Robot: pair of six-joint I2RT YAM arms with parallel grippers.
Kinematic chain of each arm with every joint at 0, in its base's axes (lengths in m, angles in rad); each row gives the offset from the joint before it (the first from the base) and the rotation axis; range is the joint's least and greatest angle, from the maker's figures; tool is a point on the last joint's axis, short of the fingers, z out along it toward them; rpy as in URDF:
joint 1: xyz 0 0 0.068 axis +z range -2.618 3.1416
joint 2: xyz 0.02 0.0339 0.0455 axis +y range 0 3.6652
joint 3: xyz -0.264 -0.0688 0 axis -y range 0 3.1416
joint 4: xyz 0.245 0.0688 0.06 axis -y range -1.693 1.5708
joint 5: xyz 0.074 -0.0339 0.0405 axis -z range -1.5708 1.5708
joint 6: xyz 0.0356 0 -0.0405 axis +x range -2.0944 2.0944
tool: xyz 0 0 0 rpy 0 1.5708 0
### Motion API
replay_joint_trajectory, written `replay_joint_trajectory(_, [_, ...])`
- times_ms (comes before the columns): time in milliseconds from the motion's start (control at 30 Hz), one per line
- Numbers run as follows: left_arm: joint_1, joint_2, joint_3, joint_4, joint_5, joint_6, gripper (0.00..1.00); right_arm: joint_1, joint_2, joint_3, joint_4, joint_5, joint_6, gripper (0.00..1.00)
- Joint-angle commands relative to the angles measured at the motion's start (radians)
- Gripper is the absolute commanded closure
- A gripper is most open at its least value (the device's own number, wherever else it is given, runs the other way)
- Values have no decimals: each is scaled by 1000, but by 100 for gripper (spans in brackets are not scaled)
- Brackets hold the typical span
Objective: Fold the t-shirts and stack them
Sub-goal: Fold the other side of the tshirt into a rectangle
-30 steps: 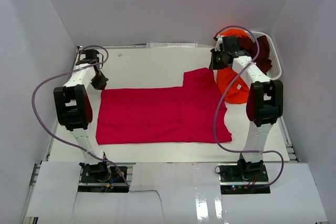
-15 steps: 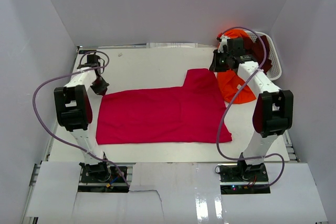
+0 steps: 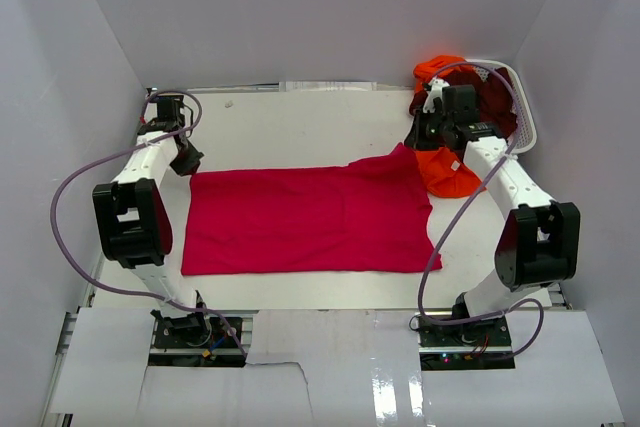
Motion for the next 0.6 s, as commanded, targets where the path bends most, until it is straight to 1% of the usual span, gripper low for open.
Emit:
replay_joint_trajectory(0, [8,-69,-1,8,-21,-7,100,-10,-78,-21,20,30,15,92])
replay_joint_trajectory(267, [19,-92,-33,5,-4,-19,100,-45,-173,-52,-6,39,43,92])
replay_joint_trajectory(567, [44,-130,-85,23,41,-33,100,-48,-257,-125,-28,41,71,92])
